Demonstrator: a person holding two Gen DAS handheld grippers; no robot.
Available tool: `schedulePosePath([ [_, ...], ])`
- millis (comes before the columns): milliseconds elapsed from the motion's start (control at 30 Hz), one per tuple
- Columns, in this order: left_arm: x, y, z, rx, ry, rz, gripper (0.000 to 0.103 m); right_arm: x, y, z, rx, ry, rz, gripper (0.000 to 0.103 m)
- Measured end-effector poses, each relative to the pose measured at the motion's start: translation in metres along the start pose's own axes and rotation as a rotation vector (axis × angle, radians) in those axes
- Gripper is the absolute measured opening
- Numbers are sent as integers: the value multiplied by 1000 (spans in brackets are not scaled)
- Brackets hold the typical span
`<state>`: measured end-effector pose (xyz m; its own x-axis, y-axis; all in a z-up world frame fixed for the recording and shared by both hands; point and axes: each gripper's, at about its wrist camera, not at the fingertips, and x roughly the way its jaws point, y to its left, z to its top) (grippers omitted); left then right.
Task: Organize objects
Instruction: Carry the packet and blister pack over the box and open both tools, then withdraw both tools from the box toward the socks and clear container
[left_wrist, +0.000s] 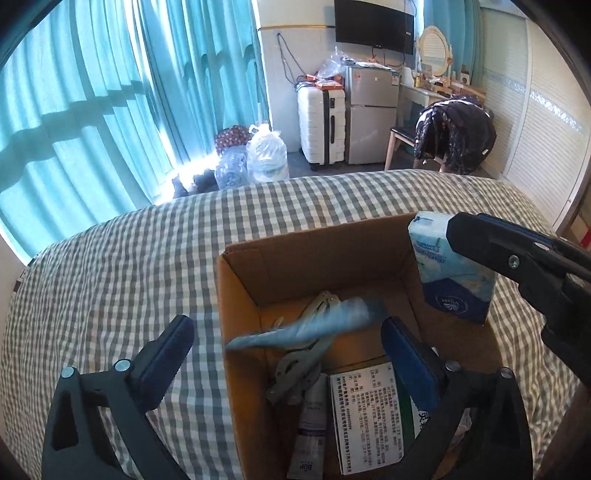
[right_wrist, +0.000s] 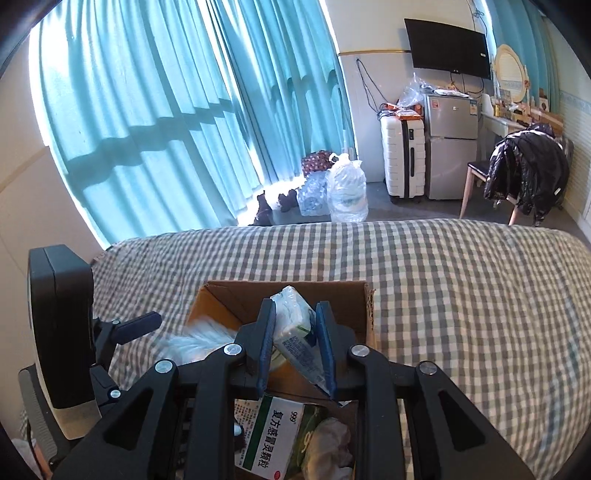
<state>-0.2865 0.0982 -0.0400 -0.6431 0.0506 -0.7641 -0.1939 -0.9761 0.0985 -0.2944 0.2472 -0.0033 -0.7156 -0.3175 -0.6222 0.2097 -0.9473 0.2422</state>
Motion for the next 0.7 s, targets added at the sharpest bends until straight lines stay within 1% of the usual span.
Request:
schedulePosePath([
  [33, -1, 1, -1, -1, 1, 2, 103, -2, 1, -1, 2, -6, 0, 33],
  [67, -4, 2, -2, 0, 3, 1, 103, -5, 2, -1, 8, -14, -9, 49],
  [133, -9, 4, -2, 7, 4, 6, 103, -16, 4, -1, 27, -37, -27, 70],
  [267, -32, 10, 0, 25, -21, 38, 103, -40, 11, 5, 37, -67, -37, 70],
  [333, -47, 16, 2, 18, -32, 42, 103, -55, 19, 9, 26, -82, -55, 70],
  [400, -67, 23, 4, 4, -53, 44, 103, -74, 28, 12, 14, -96, -77, 73],
  [467, -89, 31, 6, -12, -75, 47, 103, -94, 35, 15, 4, -109, -104, 84],
  [533, -116, 38, 7, -25, -105, 52, 103, -117, 45, 16, -9, -125, -133, 92],
  [633, -151, 45, 6, -38, -140, 58, 103, -156, 60, 18, -29, -159, -171, 97],
  [667, -161, 47, 5, -42, -147, 62, 103, -173, 68, 20, -34, -173, -186, 102],
  [700, -173, 50, 4, -47, -155, 69, 103, -184, 71, 19, -37, -183, -191, 103],
])
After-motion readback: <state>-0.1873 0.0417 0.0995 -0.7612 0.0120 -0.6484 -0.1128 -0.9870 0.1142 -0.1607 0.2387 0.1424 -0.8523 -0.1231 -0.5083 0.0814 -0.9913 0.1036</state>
